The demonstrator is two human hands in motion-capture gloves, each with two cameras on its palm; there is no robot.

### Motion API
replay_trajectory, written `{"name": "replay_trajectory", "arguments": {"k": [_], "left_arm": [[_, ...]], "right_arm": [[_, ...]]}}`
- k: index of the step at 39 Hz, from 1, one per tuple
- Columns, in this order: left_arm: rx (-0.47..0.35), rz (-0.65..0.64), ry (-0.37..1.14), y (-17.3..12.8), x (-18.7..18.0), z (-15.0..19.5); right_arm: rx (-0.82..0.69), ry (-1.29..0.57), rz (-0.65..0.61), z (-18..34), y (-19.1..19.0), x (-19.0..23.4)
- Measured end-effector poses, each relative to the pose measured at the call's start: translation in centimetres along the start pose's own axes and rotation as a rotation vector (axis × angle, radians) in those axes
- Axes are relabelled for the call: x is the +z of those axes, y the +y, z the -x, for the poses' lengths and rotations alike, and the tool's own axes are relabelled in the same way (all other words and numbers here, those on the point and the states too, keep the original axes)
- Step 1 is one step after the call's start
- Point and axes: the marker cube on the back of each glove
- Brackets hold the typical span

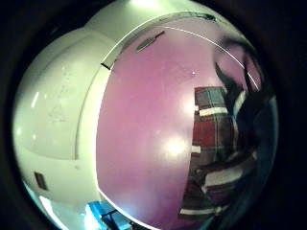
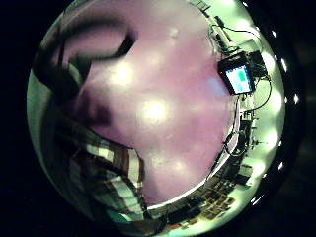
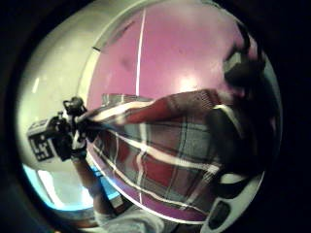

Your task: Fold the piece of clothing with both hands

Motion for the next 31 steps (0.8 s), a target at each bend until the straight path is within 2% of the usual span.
{"name": "replay_trajectory", "arguments": {"k": [4,7,9,11,14,16,19,21,24,29,31], "left_arm": [[0.004,-0.151,-0.100,-1.0,-1.4,1.2],[-0.003,-0.171,-0.164,0.7,-1.8,1.8],[0.011,-0.155,-0.178,2.1,-1.5,1.7],[0.035,-0.118,-0.176,3.5,-0.9,1.6],[0.052,0.113,-0.127,6.9,1.1,1.0],[0.055,0.282,-0.088,8.7,2.5,0.8],[0.061,0.426,-0.023,9.7,3.9,0.5],[0.050,0.455,0.003,9.7,4.6,0.3],[0.034,0.425,0.020,9.1,5.2,-0.3],[0.025,0.473,0.031,9.1,5.1,-3.1],[0.037,0.461,0.021,8.8,5.1,-4.5]], "right_arm": [[0.035,-0.025,-0.287,-1.2,-0.9,-0.9],[0.136,-0.005,-0.385,-3.4,0.4,-0.7],[0.207,-0.040,-0.317,-4.7,1.3,2.0],[0.286,-0.089,-0.174,-5.7,2.6,5.2],[0.399,-0.068,-0.014,-5.9,6.9,4.5],[0.430,-0.040,0.025,-5.6,9.0,3.1],[0.429,-0.021,0.051,-5.8,9.7,3.3],[0.431,0.003,0.058,-6.4,9.5,3.8],[0.441,0.027,0.009,-7.6,8.7,3.9],[0.474,-0.031,-0.054,-8.7,7.6,3.0],[0.509,-0.049,-0.025,-9.5,7.8,2.3]]}}
